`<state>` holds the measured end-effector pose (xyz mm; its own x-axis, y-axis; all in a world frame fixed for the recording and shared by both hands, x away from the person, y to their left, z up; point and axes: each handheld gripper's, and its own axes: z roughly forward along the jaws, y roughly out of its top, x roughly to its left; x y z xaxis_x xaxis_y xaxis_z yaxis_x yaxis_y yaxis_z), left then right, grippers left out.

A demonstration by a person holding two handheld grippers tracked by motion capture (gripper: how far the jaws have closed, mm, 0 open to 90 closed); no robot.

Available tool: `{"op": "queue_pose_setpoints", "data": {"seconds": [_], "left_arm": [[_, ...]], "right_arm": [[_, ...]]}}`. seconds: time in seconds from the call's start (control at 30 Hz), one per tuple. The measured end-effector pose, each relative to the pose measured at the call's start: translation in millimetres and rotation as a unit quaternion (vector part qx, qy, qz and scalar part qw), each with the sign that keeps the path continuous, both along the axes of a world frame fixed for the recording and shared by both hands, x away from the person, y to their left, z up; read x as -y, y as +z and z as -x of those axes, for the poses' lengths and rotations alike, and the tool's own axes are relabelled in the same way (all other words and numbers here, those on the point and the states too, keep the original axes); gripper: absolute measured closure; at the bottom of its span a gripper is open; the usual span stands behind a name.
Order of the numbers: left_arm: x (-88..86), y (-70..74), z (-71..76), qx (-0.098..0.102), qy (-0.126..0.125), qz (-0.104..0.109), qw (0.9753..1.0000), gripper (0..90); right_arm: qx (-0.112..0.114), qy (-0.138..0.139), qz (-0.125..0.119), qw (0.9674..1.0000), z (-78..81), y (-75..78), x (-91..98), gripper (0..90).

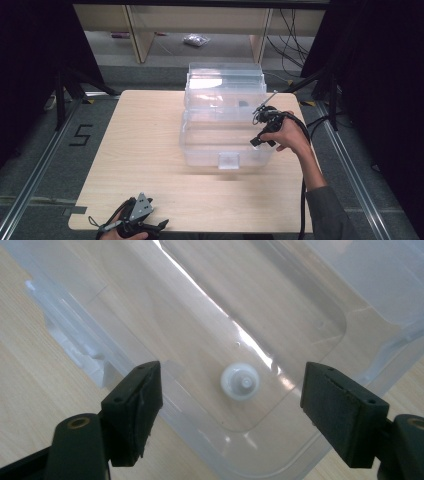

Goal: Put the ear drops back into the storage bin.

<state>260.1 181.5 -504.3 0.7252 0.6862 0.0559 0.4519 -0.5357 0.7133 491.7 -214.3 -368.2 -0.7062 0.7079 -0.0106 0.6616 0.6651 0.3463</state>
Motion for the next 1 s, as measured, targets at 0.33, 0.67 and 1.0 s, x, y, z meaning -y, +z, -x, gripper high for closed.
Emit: {"op": "queue_pose_setpoints", "data": {"seconds": [0.33, 0.67, 1.0], "left_arm": [[-0.7, 0.4, -0.6, -0.001, -0.002, -0.008, 1.0000, 15.1], [-0.8, 0.3, -0.7, -0.002, -0.002, -0.007, 1.0000, 15.0], [-0.6, 0.1, -0.7, -0.002, -0.001, -0.007, 1.0000, 15.0]], "right_arm": [[0.017, -0.005, -0.015, 0.9997, 15.3, -2.5, 7.9, 24.5], [0.035, -0.005, -0.036, 0.9987, 29.2, -0.4, 11.1, 23.6], [0.044, -0.008, -0.055, 0.9975, 46.1, -6.2, 13.2, 23.5]]}}
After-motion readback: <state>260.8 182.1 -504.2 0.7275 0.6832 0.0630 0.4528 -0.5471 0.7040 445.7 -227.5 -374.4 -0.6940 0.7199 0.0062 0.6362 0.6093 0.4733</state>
